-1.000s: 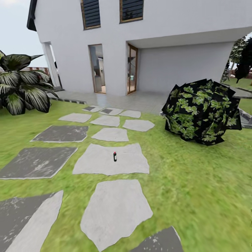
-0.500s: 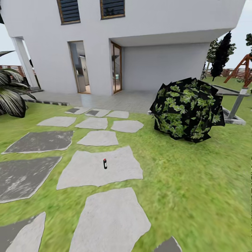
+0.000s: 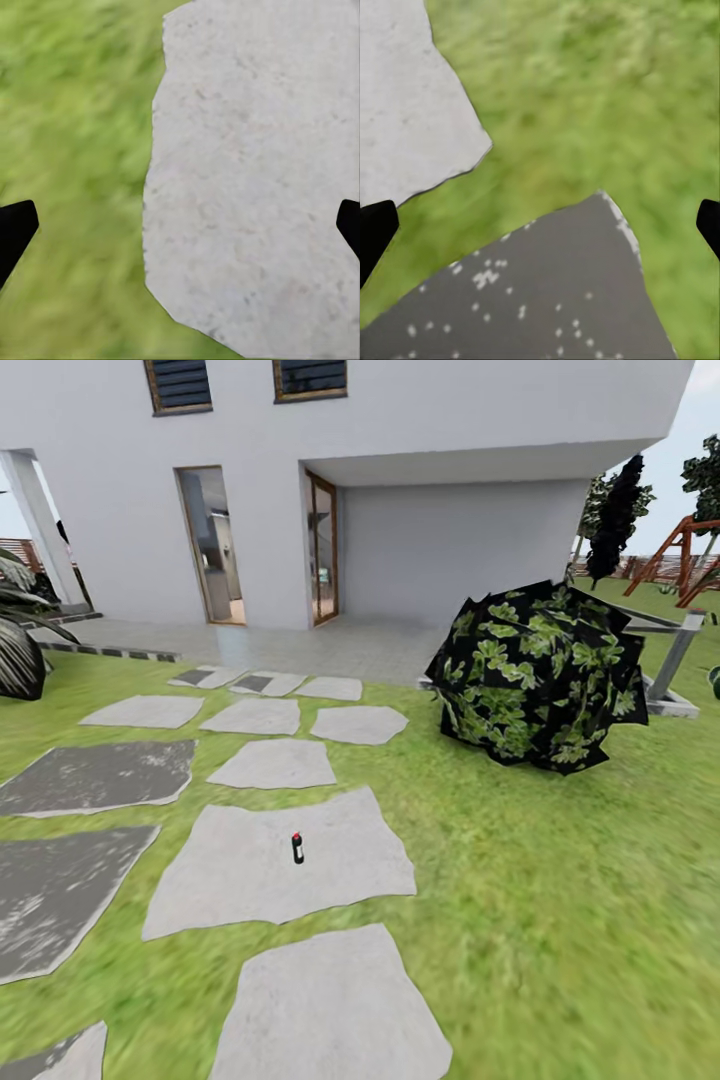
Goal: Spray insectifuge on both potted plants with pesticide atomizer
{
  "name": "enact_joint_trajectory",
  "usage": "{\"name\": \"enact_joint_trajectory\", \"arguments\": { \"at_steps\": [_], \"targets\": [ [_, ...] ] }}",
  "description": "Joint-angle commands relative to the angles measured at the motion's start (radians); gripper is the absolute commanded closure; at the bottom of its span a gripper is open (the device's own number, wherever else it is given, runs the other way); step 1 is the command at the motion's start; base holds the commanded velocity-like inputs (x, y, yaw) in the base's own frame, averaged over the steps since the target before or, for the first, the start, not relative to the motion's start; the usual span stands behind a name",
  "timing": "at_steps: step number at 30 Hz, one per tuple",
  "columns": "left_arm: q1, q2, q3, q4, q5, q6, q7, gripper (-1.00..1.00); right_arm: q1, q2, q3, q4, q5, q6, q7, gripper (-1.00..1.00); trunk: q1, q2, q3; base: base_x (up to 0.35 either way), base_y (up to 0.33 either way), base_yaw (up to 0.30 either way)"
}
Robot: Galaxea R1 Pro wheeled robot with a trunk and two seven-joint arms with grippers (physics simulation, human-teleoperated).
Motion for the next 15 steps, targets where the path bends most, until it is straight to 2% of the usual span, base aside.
{"name": "enact_joint_trajectory", "arguments": {
  "at_steps": [1,15],
  "targets": [
    [0.000,0.000,0.002,0.001,-0.001,-0.003,0.001,-1.00,0.000,0.000,0.000,0.001,0.001,-0.003,0.000,-1.00,0.000,0.000,-0.001,0.306,0.155,-0.001],
    [-0.001,-0.001,0.002,0.001,-0.001,-0.003,0.001,-1.00,0.000,0.000,0.000,0.001,0.002,-0.003,0.000,-1.00,0.000,0.000,-0.001,0.306,0.155,0.000]
  ]
}}
